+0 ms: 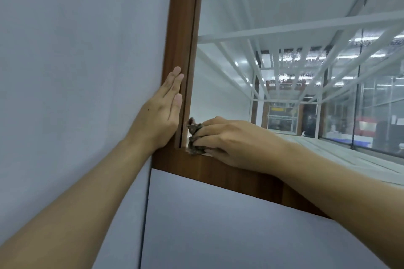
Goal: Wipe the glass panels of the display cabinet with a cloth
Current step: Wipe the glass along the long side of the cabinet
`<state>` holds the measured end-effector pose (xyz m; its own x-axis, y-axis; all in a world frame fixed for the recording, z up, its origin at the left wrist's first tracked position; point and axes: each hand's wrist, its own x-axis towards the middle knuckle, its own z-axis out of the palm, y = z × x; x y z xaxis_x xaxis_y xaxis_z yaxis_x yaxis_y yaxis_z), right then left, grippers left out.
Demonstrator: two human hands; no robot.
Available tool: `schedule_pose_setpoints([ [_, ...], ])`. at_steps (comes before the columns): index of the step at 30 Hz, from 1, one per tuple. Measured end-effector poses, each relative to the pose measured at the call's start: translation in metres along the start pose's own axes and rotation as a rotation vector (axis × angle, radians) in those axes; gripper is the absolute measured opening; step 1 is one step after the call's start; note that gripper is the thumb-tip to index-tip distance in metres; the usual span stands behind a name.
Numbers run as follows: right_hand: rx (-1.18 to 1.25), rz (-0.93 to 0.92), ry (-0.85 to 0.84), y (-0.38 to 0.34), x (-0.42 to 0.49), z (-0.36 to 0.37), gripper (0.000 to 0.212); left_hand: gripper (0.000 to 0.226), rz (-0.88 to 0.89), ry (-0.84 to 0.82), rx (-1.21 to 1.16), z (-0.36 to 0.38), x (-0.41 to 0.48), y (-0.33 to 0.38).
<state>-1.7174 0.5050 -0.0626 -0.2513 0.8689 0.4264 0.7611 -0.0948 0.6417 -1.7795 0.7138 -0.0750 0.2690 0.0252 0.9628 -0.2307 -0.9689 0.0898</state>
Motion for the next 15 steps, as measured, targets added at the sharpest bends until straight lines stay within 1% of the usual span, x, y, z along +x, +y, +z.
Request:
schedule_pose_setpoints([
  [2,0.080,0.067,0.083,-0.005,-0.005,-0.002,0.024,0.051,-0.044,-0.008,-0.023,-0.001,-0.009,0.003],
  [5,0.287,0.192,0.224,-0.019,-0.009,-0.003,0.036,0.055,-0.080,-0.017,0.024,-0.002,-0.025,0.009],
  [7,0.416,0.249,0.271,-0.037,-0.012,-0.005,0.038,0.055,-0.105,-0.003,0.041,-0.007,-0.036,0.015],
  [9,0.571,0.323,0.242,-0.050,-0.019,-0.001,0.042,0.054,-0.146,0.004,0.040,-0.007,-0.047,0.022],
  [11,0.708,0.383,0.160,-0.056,-0.027,0.005,0.047,0.050,-0.180,0.033,0.061,-0.007,-0.059,0.029],
  [13,0.775,0.404,0.088,-0.058,-0.032,0.010,0.048,0.046,-0.223,0.055,0.069,-0.008,-0.068,0.036],
  [15,0.838,0.421,0.053,-0.058,-0.033,0.014,0.046,0.042,-0.285,0.018,0.064,-0.010,-0.078,0.043],
])
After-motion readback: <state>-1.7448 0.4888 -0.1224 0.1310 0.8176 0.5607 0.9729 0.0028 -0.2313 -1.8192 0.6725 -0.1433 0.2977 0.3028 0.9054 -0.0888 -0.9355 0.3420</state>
